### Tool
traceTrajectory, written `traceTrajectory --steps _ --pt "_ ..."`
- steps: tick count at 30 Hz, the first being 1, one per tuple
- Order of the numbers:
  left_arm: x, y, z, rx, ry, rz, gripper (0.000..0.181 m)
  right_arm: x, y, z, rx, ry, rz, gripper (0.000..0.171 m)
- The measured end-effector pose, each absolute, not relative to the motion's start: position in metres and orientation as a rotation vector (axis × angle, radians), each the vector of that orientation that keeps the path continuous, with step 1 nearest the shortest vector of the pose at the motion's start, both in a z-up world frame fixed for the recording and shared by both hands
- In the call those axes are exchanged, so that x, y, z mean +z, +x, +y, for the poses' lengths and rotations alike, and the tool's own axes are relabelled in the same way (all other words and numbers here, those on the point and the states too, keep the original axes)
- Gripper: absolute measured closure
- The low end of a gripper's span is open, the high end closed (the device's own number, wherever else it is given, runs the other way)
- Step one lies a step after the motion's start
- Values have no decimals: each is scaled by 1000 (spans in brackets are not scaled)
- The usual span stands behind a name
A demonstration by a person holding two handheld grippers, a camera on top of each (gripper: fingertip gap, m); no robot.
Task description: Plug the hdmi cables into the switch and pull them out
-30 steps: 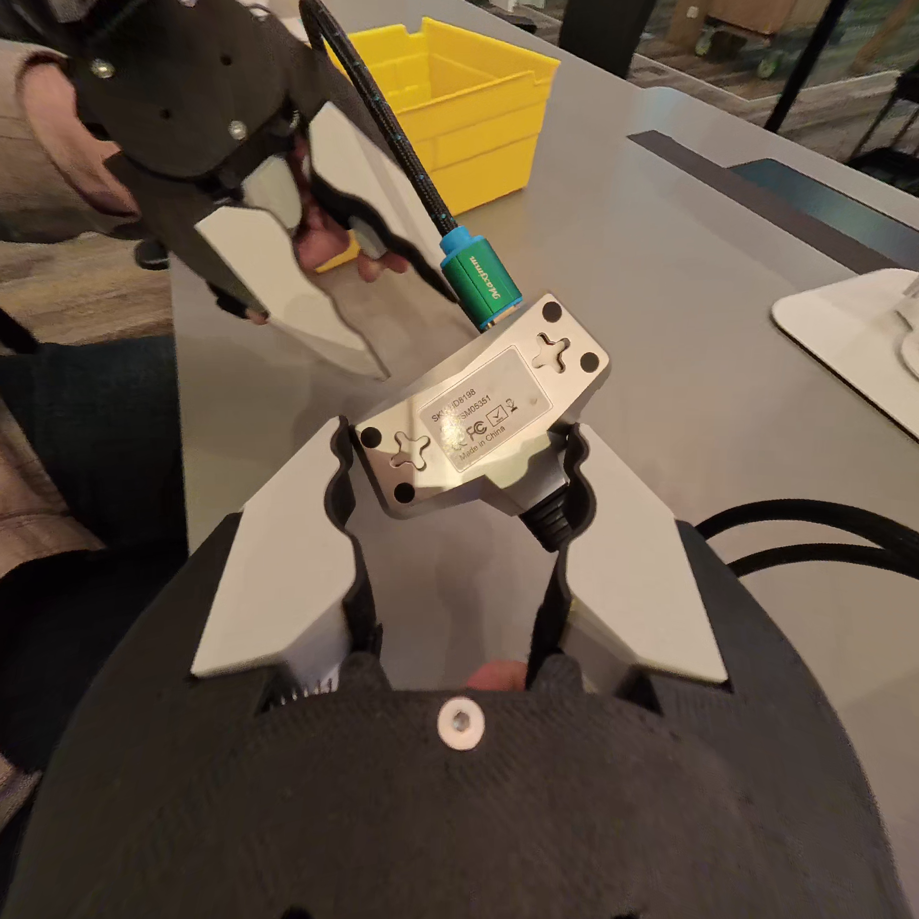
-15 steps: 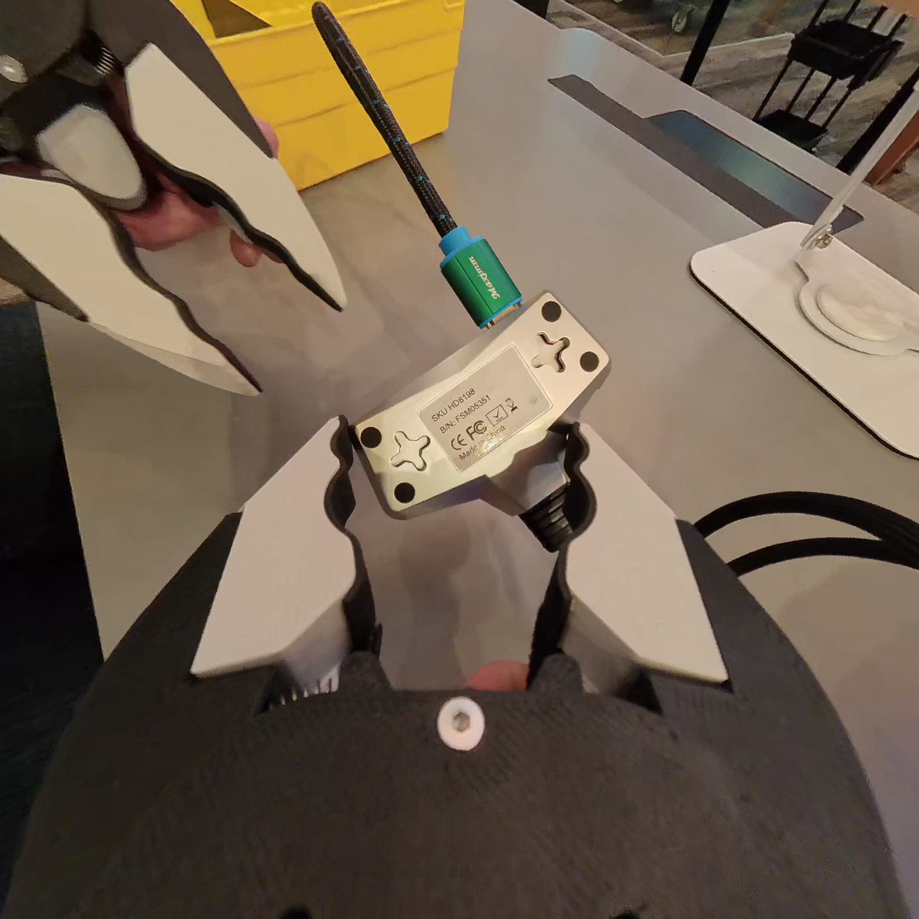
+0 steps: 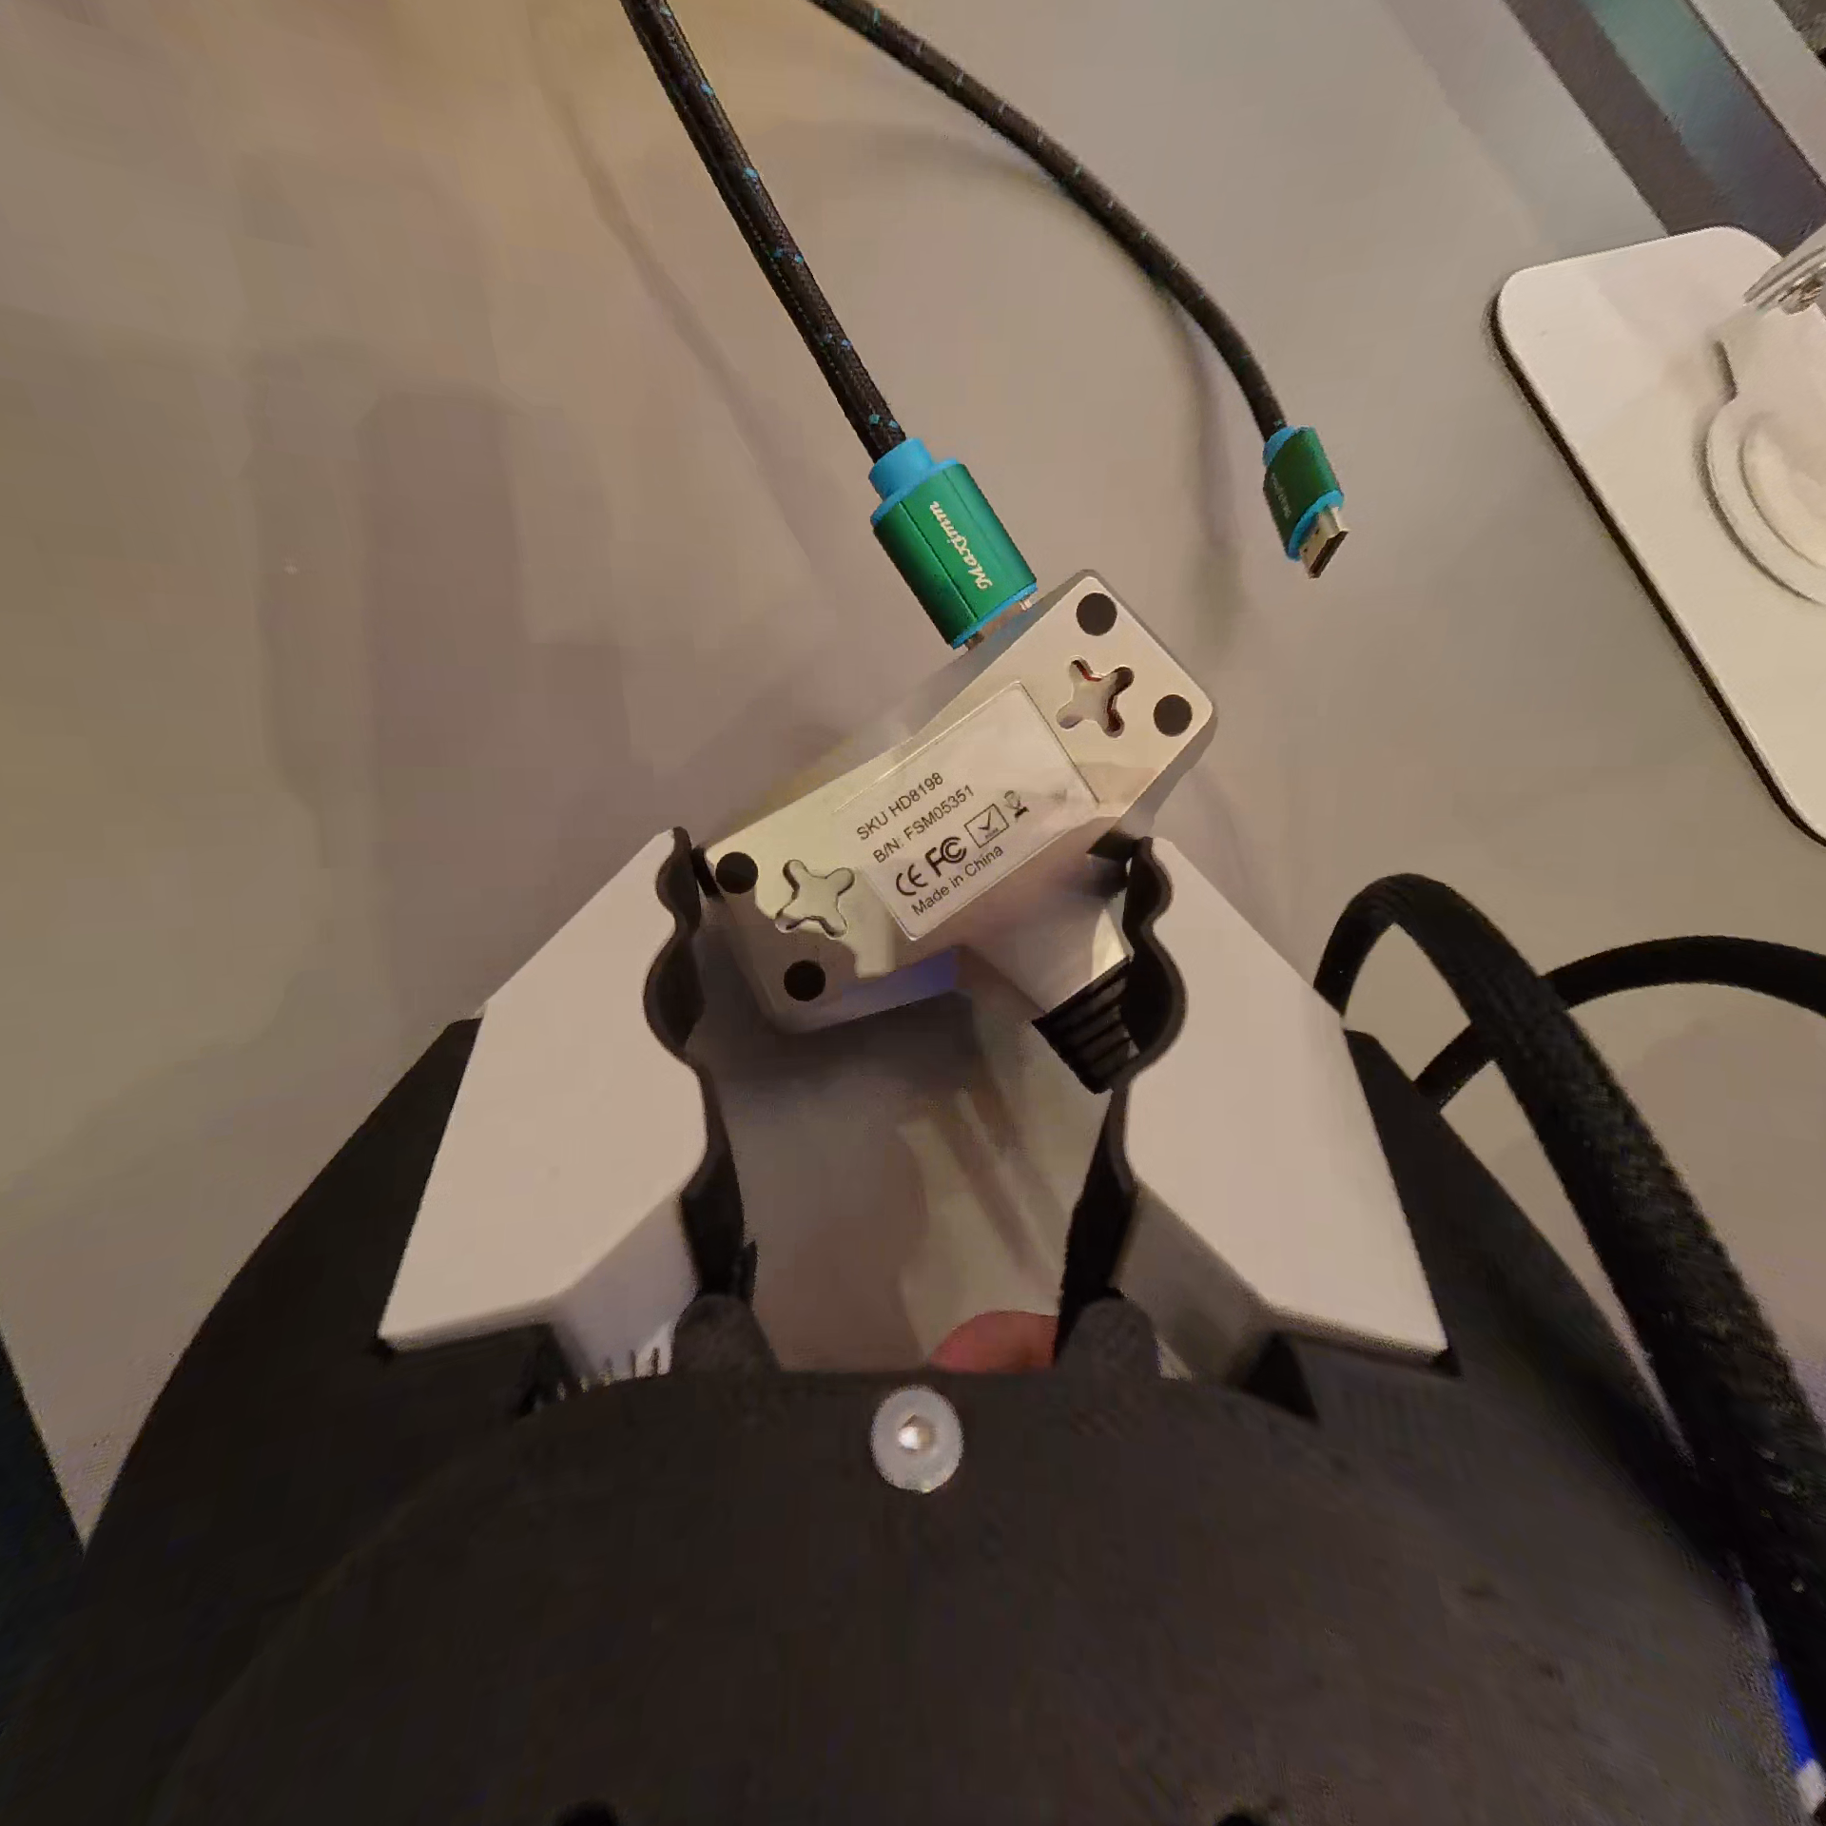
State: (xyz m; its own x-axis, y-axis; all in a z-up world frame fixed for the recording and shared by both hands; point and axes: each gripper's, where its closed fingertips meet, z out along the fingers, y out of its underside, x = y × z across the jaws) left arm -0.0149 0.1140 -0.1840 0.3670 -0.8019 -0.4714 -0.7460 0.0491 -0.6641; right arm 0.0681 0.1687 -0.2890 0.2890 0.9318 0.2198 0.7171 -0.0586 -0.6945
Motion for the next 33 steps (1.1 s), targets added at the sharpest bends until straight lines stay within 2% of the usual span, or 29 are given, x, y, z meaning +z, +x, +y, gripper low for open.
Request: traceTrajectory --steps 18,24,29,31,33 --pt "-175 -28 124 -26 -1692 1334 138 -299 71 180 228 -1861 -1485 83" --pt "-171 -32 126 -16 -1692 1323 135 -297 69 179 237 -1853 -1487 73" --pt "-154 -47 132 4 -1685 1268 134 -287 66 176 342 -1857 -1432 71" --pt "-145 -56 136 15 -1685 1237 135 -282 64 176 398 -1861 -1401 72" --pt "-135 -67 139 35 -1683 1205 135 -277 63 176 436 -1851 -1379 84"
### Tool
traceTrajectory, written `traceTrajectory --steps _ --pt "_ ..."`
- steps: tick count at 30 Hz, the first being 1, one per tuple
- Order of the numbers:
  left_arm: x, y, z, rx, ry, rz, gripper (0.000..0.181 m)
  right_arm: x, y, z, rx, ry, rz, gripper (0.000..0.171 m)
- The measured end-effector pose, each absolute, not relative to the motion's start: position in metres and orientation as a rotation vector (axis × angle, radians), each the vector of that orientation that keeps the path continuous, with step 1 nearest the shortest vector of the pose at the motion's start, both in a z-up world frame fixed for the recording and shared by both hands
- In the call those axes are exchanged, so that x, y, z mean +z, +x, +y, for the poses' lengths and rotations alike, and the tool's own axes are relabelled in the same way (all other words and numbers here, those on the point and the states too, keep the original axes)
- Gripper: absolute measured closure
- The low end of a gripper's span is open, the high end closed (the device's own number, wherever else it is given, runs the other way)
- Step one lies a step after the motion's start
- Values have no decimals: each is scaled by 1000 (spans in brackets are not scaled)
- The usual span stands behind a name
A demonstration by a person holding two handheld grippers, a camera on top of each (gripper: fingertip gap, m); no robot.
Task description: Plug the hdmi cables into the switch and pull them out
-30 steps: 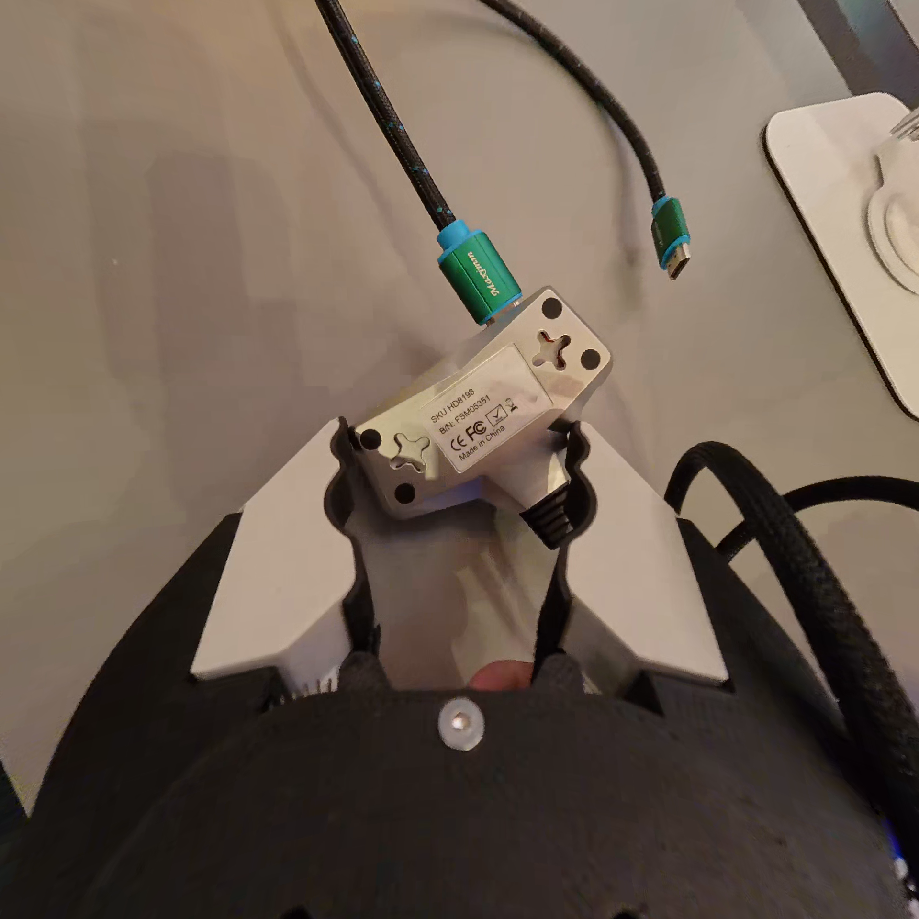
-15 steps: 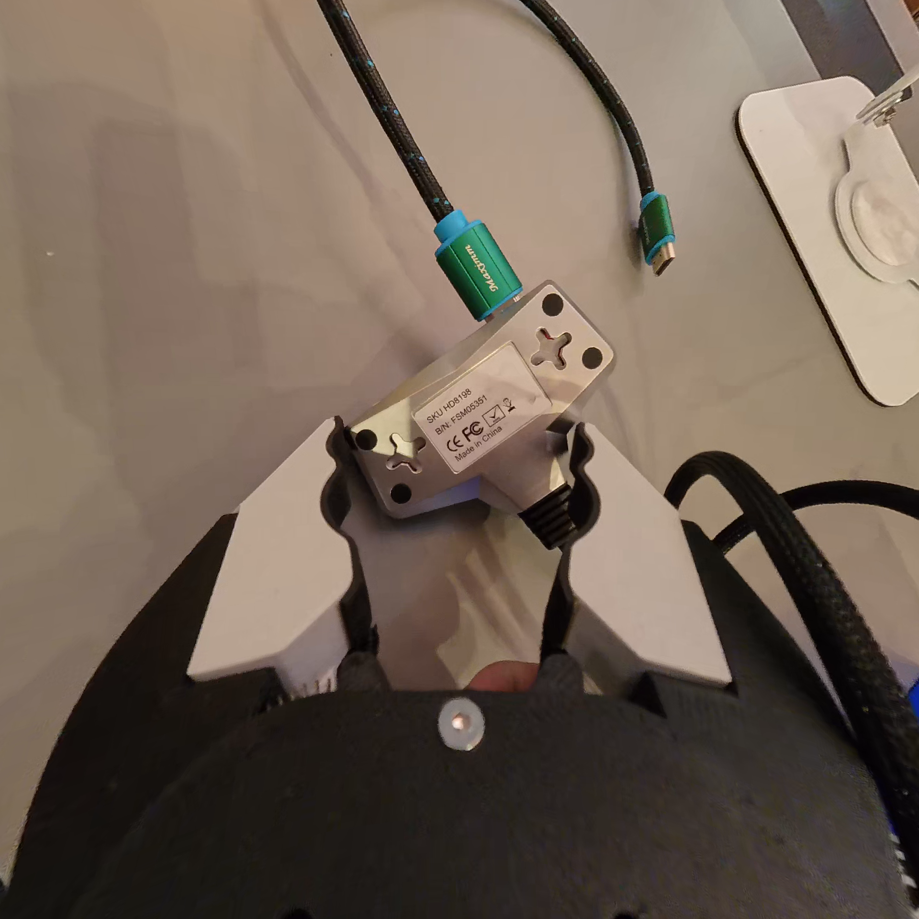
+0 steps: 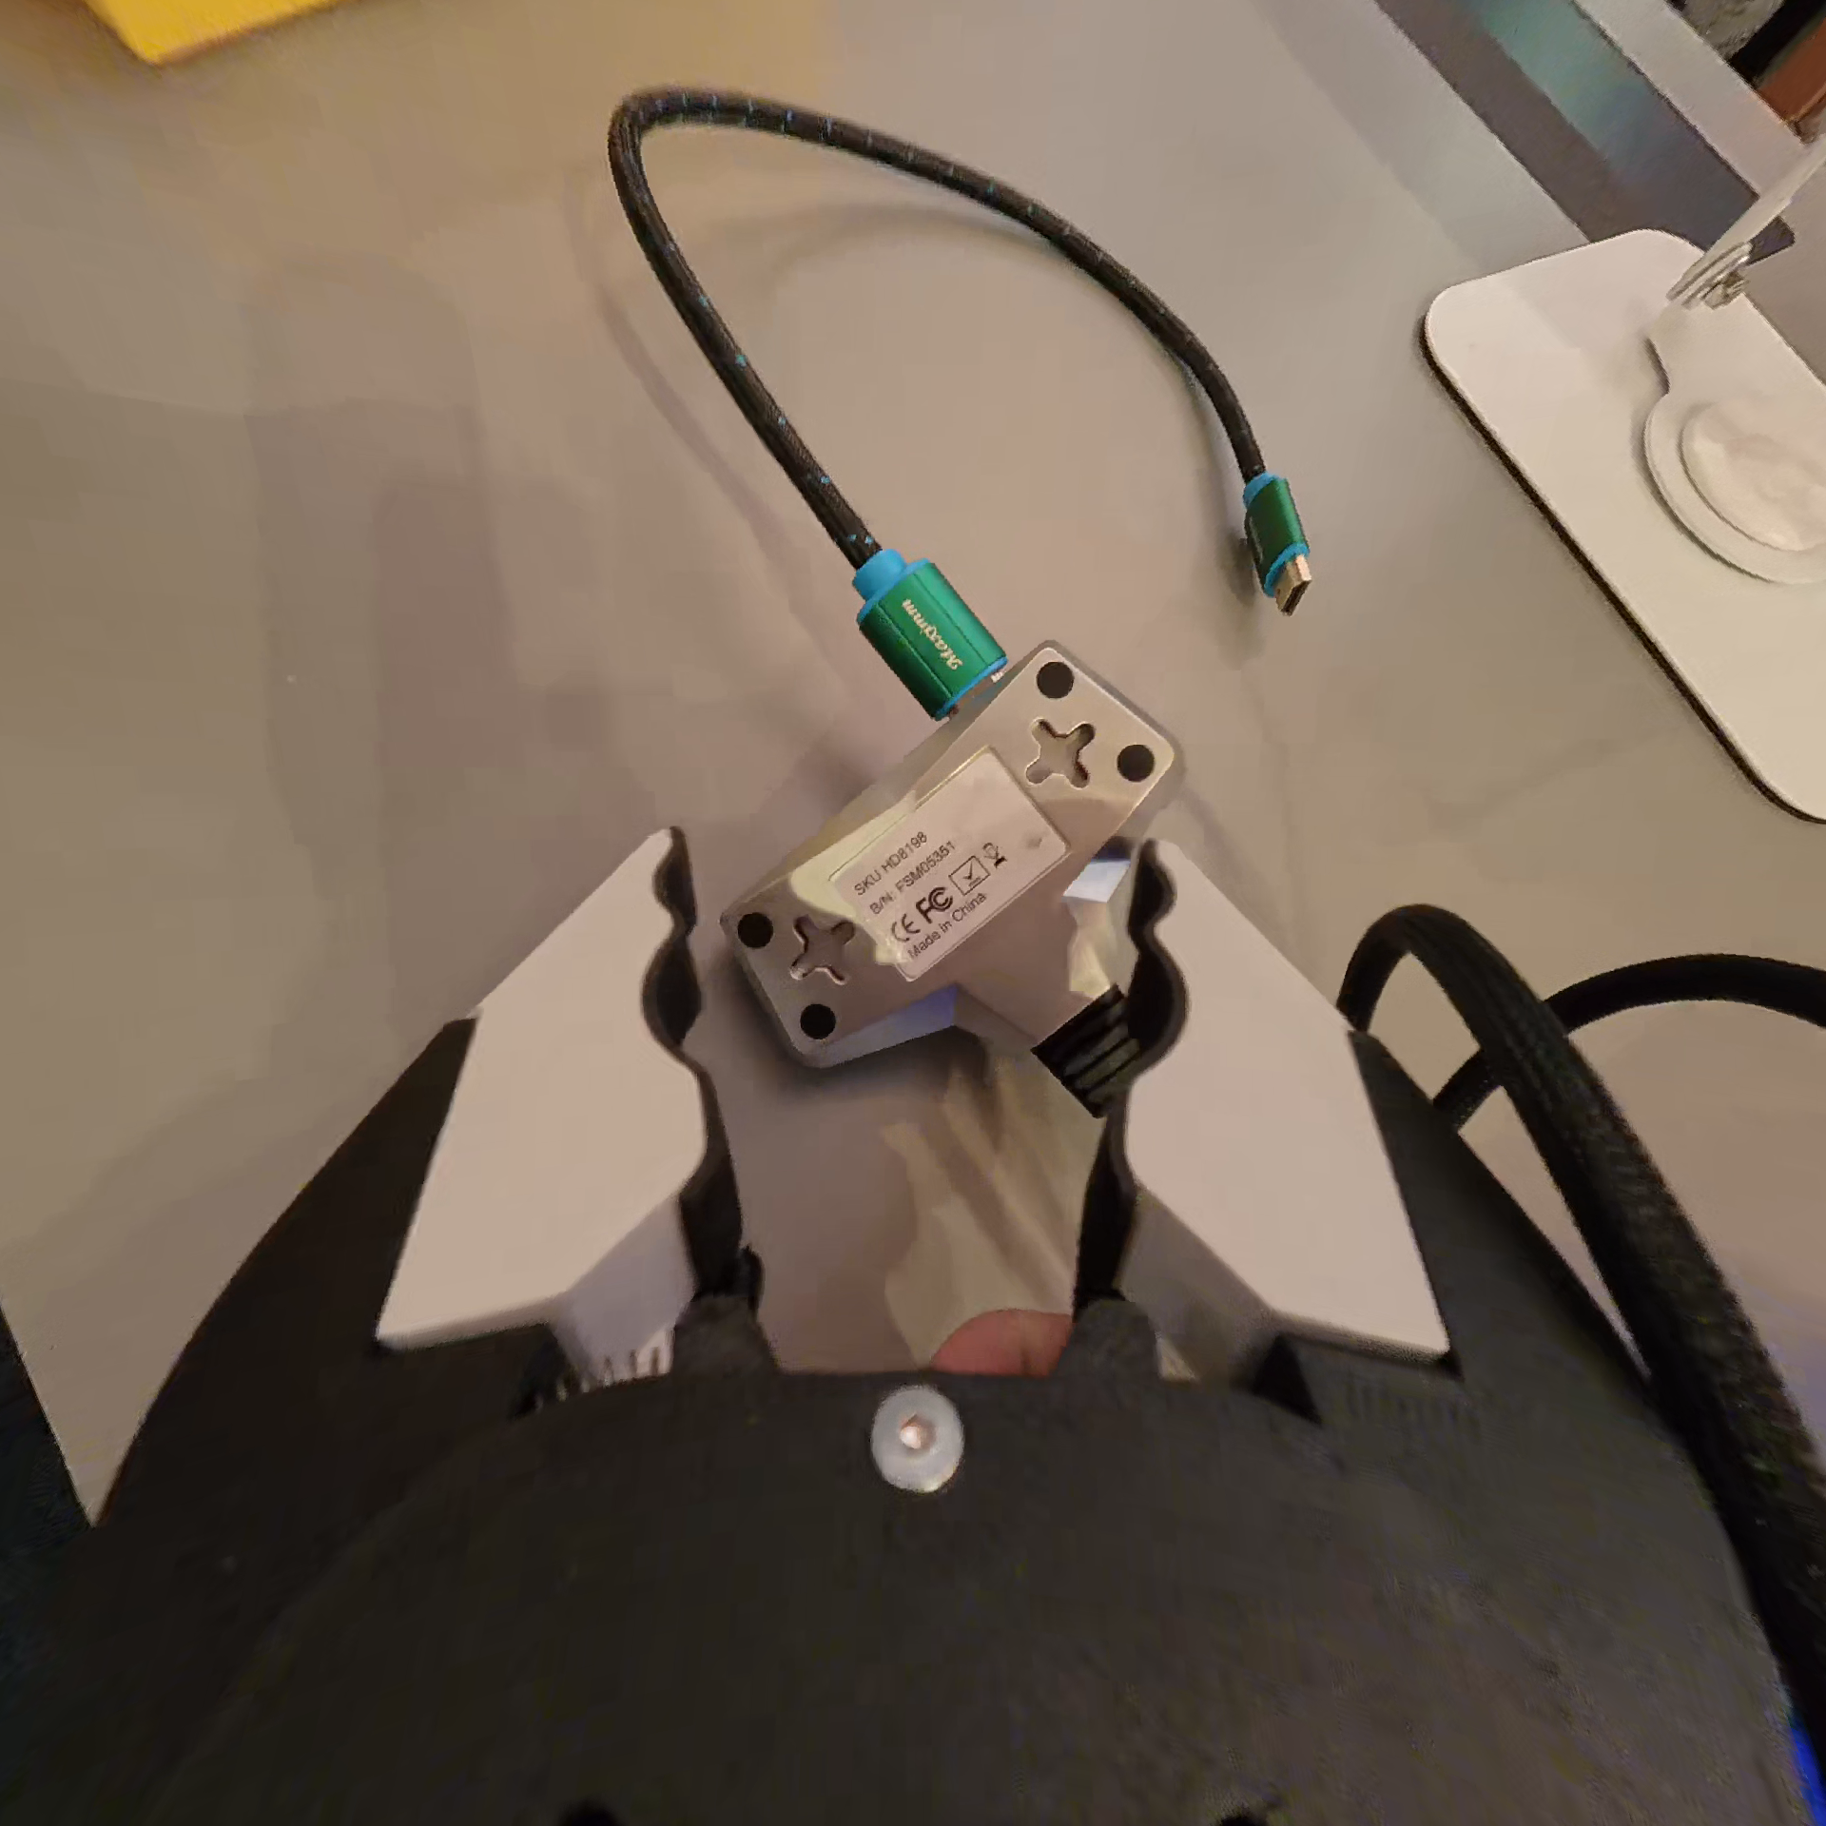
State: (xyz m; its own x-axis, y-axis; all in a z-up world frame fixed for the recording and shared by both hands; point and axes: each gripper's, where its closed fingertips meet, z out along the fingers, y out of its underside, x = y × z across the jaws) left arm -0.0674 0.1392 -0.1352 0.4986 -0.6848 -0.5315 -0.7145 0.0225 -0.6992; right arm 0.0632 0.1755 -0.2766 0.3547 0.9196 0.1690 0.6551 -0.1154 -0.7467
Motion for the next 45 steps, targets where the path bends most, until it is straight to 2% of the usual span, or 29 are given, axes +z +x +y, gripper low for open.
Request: traceTrajectory --steps 2,4,11,13,23,33,39,45 --pt "-126 -79 142 61 -1681 1177 136 -273 64 177 435 -1839 -1371 101" --pt "-118 -93 145 88 -1685 1154 138 -269 63 176 443 -1812 -1381 127" --pt "-99 -150 150 202 -1753 1074 145 -262 60 179 440 -1781 -1356 141" --pt "-107 -168 149 252 -1810 1095 147 -262 59 180 439 -1779 -1355 135" --pt "-201 -260 126 412 -2210 1329 163 -261 57 179 438 -1763 -1364 135" --pt "-286 -313 134 564 -2347 1405 154 -263 57 179 441 -1764 -1370 135" --pt "-297 -313 140 527 -2309 1372 168 -265 56 178 445 -1764 -1377 135" --pt "-298 -310 144 530 -2267 1367 170 -265 55 178 449 -1763 -1377 136"
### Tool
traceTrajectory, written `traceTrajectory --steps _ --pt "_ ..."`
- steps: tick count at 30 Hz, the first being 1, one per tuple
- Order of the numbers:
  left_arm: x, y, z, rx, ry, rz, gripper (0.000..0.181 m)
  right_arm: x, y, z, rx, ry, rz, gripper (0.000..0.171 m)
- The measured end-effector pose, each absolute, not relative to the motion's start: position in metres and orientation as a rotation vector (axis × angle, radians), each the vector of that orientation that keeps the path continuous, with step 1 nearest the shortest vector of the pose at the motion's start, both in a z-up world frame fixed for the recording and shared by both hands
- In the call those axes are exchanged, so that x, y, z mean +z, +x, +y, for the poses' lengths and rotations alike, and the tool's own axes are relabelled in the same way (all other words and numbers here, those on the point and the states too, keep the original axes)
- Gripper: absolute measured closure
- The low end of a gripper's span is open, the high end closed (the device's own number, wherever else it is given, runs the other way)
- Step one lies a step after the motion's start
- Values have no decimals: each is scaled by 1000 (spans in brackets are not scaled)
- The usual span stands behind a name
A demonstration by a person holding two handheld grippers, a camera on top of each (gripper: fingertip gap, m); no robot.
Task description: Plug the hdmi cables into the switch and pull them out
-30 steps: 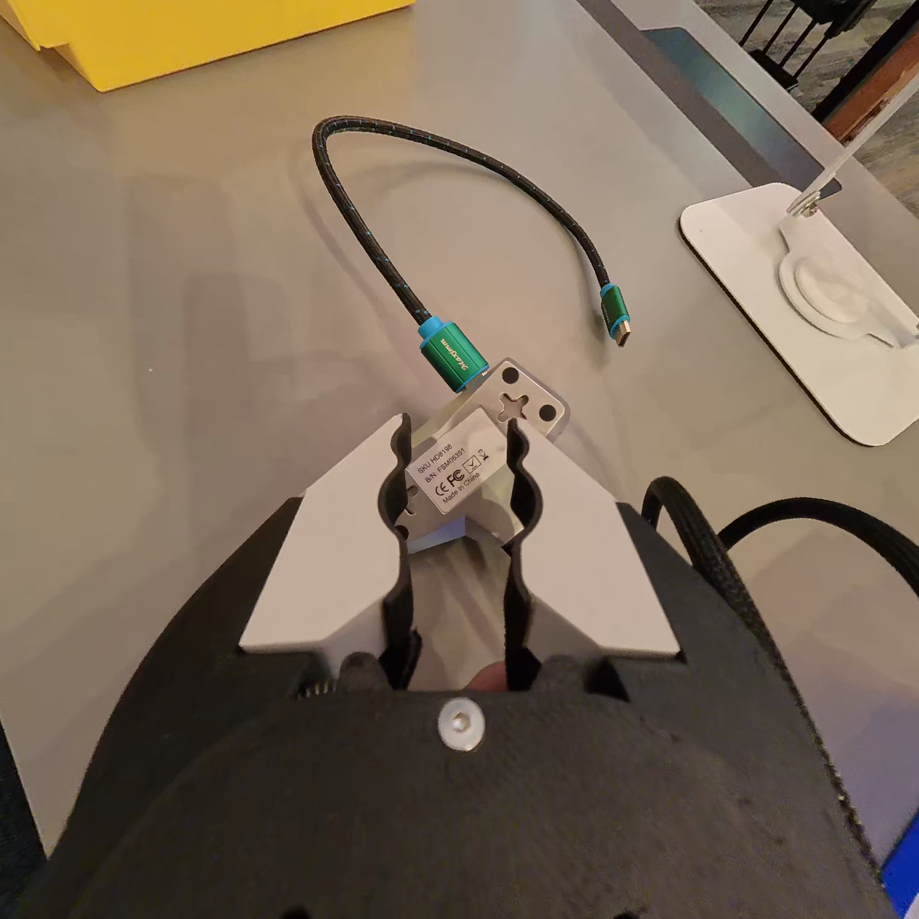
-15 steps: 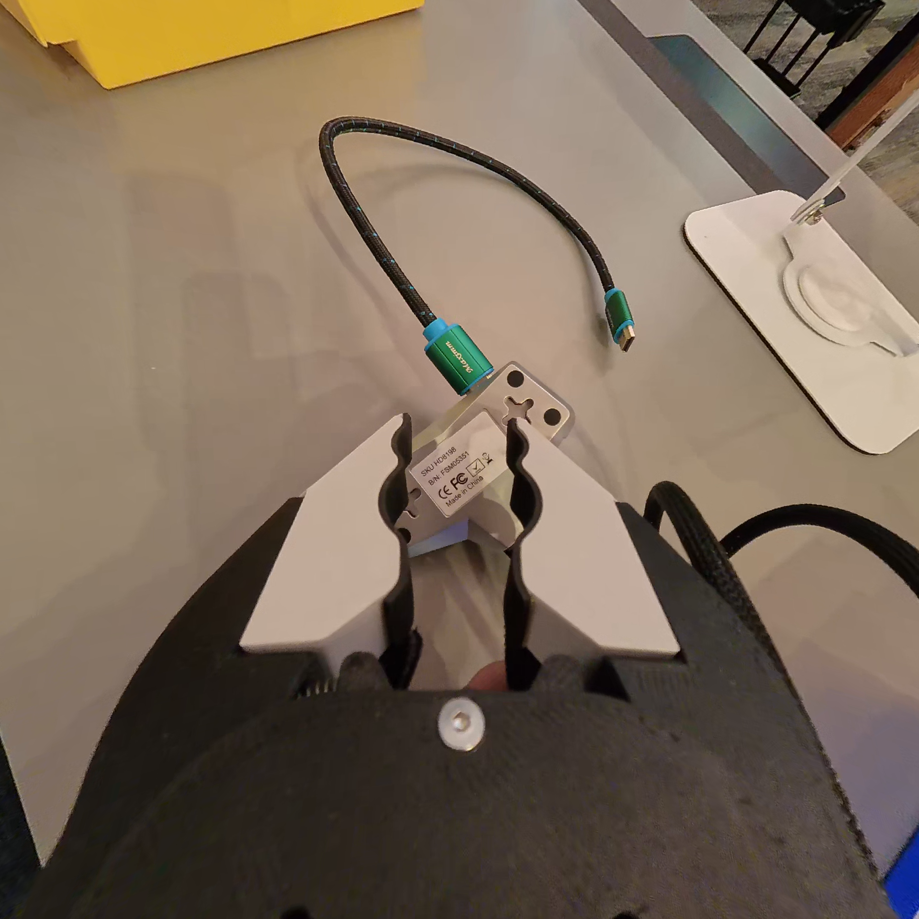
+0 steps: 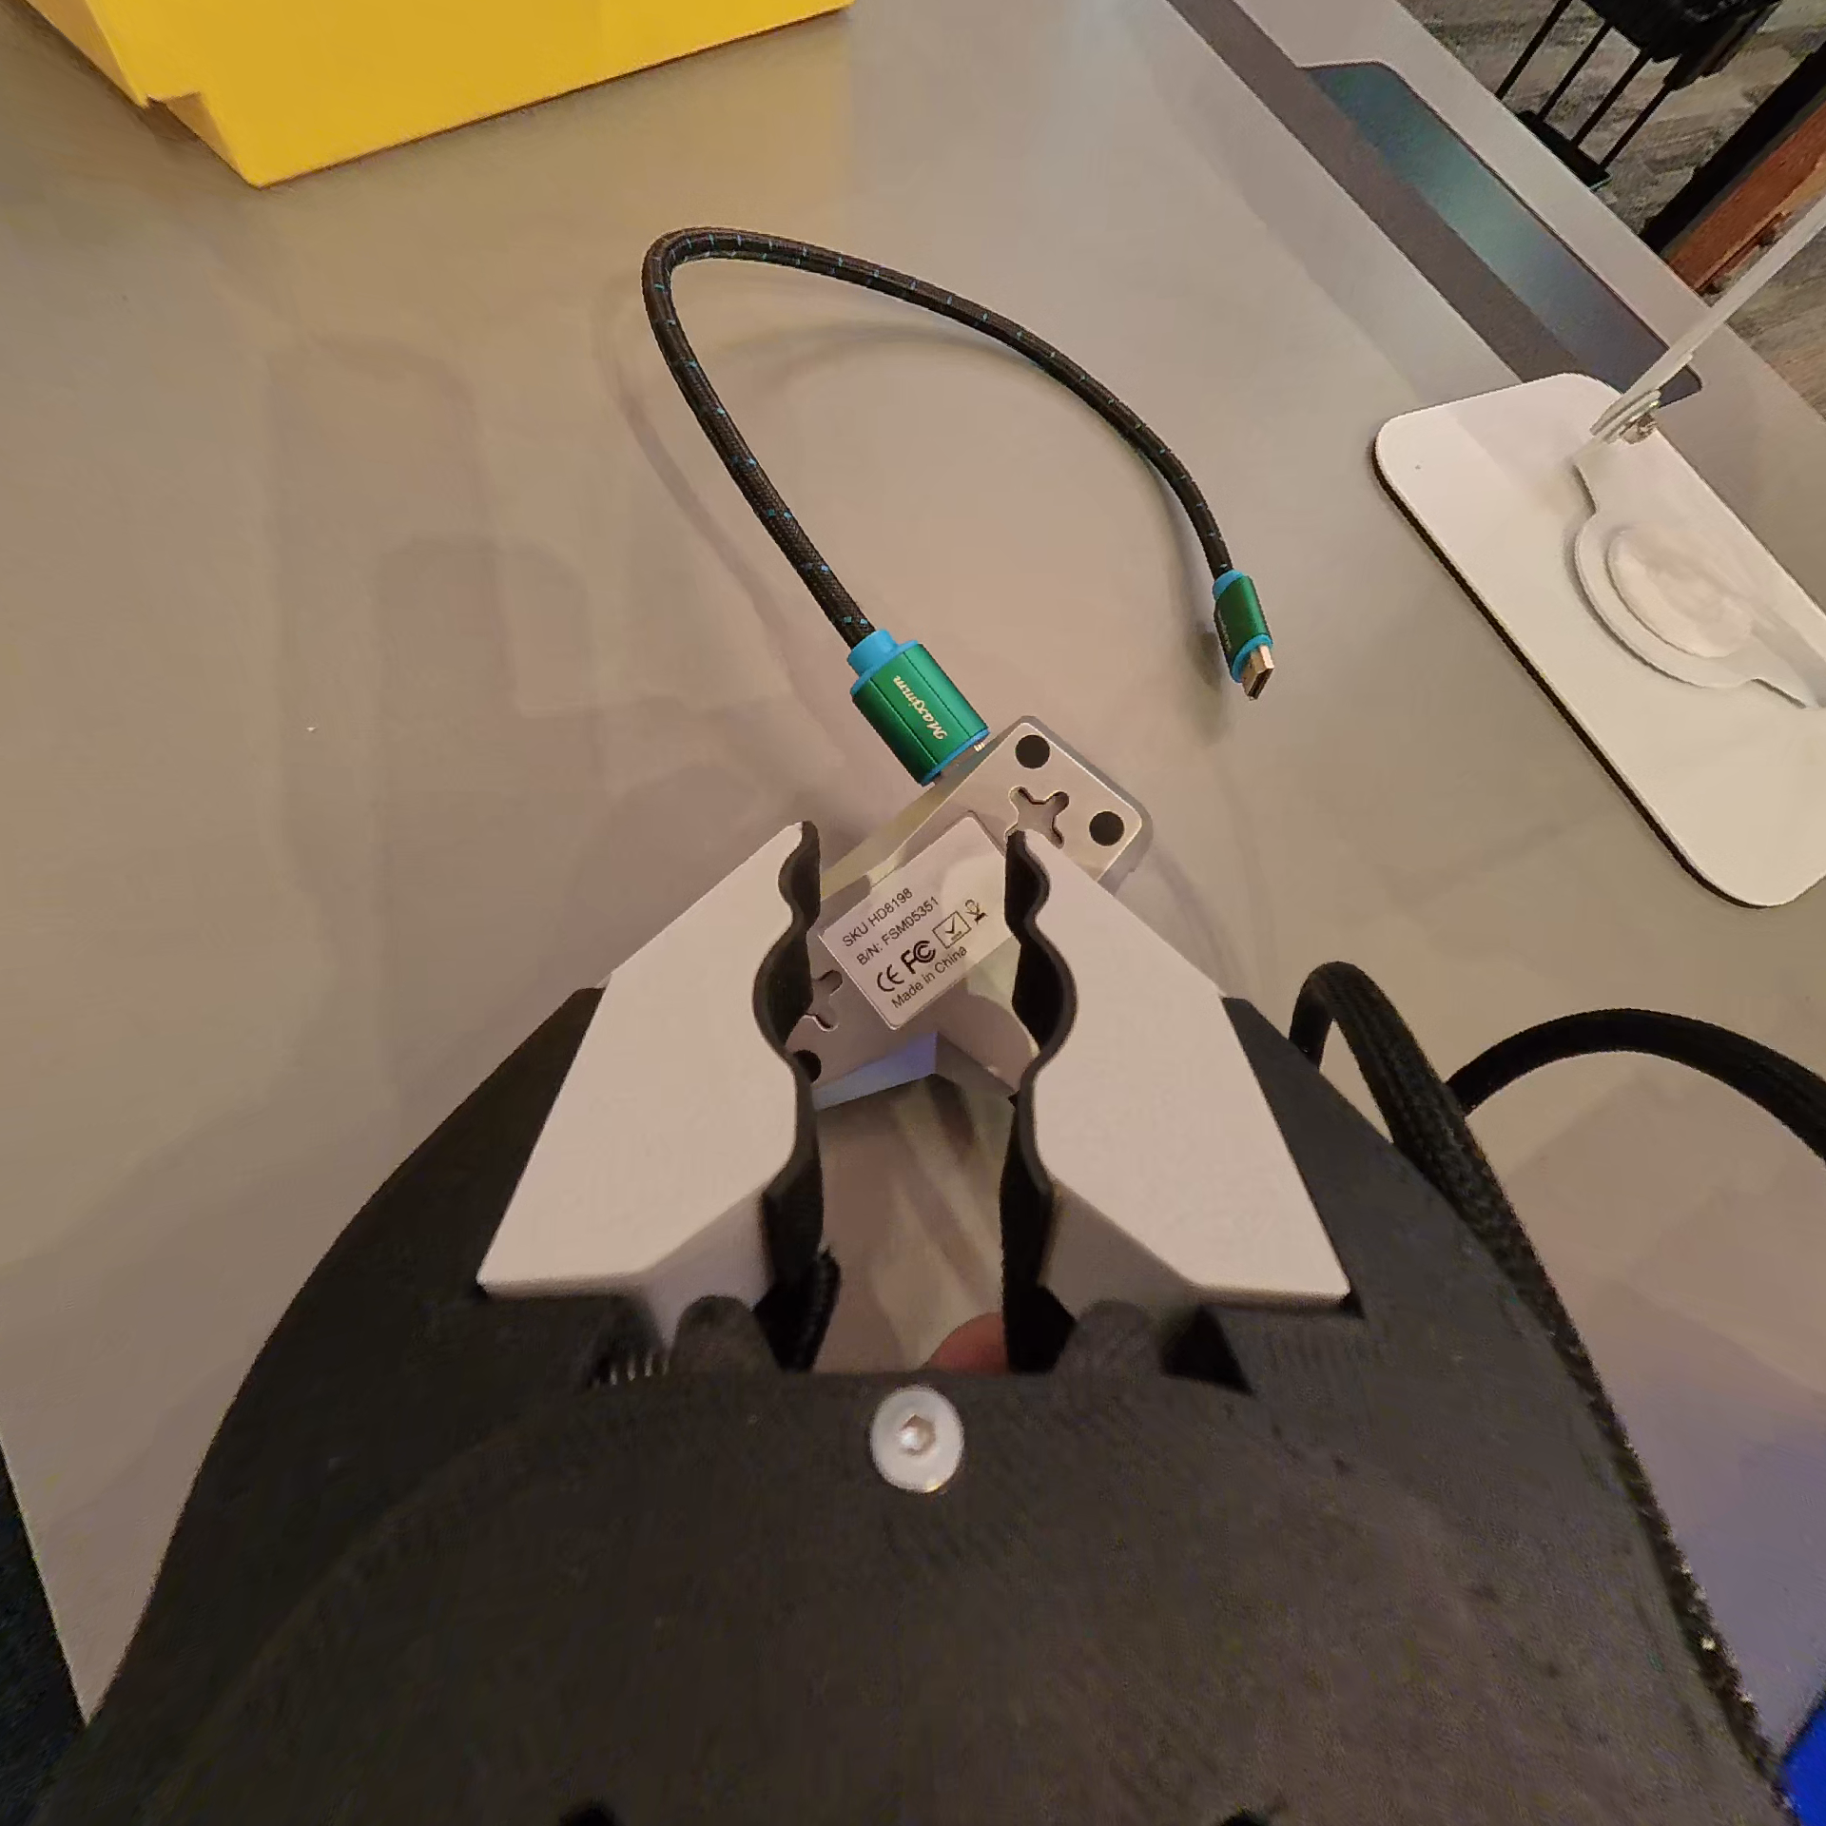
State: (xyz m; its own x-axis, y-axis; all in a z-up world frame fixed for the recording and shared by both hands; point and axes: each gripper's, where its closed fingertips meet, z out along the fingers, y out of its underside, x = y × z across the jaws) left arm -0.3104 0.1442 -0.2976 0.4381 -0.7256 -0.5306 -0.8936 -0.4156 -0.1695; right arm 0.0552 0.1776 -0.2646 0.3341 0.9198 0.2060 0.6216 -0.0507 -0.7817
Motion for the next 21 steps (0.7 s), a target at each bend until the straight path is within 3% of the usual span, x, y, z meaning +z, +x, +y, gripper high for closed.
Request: traceTrajectory --steps 21 --pt "-272 -316 147 517 -2187 1321 174 -263 55 179 459 -1760 -1367 137"
